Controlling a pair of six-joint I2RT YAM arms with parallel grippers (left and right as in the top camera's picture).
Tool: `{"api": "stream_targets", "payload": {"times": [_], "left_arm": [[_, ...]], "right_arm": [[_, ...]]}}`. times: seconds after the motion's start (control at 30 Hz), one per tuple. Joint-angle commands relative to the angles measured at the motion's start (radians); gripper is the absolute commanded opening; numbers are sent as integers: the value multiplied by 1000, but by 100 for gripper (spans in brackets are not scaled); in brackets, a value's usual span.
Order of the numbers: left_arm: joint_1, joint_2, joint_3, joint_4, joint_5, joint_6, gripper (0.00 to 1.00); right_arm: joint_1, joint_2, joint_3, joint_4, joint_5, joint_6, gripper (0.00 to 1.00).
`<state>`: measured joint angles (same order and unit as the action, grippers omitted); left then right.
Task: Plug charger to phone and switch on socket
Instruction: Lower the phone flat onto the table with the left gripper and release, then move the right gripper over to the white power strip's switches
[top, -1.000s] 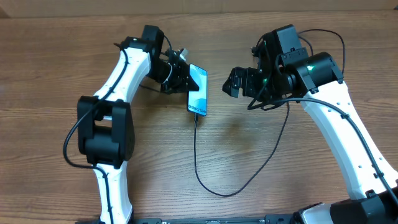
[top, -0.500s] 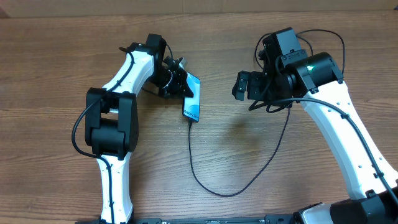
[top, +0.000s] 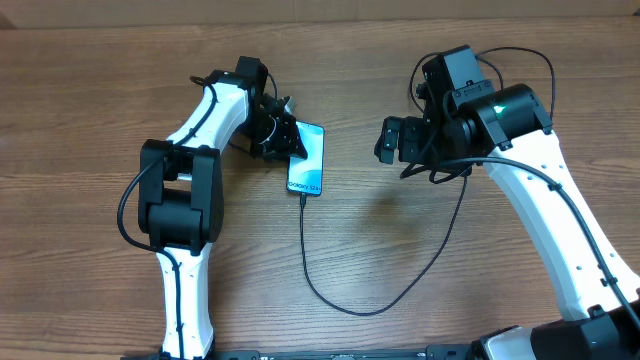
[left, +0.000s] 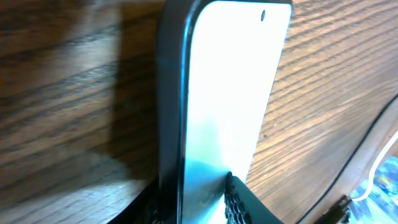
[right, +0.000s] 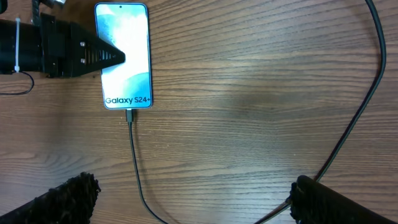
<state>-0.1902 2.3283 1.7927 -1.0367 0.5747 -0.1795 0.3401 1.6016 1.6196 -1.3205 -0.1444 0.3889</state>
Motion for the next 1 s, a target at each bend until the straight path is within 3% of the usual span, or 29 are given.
{"api": "stream_targets", "payload": {"times": [0.0,0.07,0.17,0.33,0.47,0.53,0.63,0.77,0.97], "left_arm": [[-1,14,14,-7,-56,0,38],[-1,14,14,-11,-95,-1,46],[-1,14,14,-26,-145,-1,68],[1,14,15,-49,-248,-15,86],[1,5,42,-88,-301,-46,90],[1,-22,64,-97,-302,-46,100],[1,-105,88,-88,-342,-69,100],[1,-277,93,-53,-457,-98,100],[1,-530,93,-25,-648,-113,100]], "right_arm": [[-6,-31,15,0,14,-3,100],[-6,-31,15,-2,48,28,100],[-7,-31,14,-14,126,93,100],[-7,-31,14,-5,286,102,100],[-22,-29,2,6,343,113,100],[-45,-21,2,6,344,113,100],[-127,9,2,4,313,110,100],[-304,78,2,17,40,-55,100],[-568,117,3,100,20,-82,100]]}}
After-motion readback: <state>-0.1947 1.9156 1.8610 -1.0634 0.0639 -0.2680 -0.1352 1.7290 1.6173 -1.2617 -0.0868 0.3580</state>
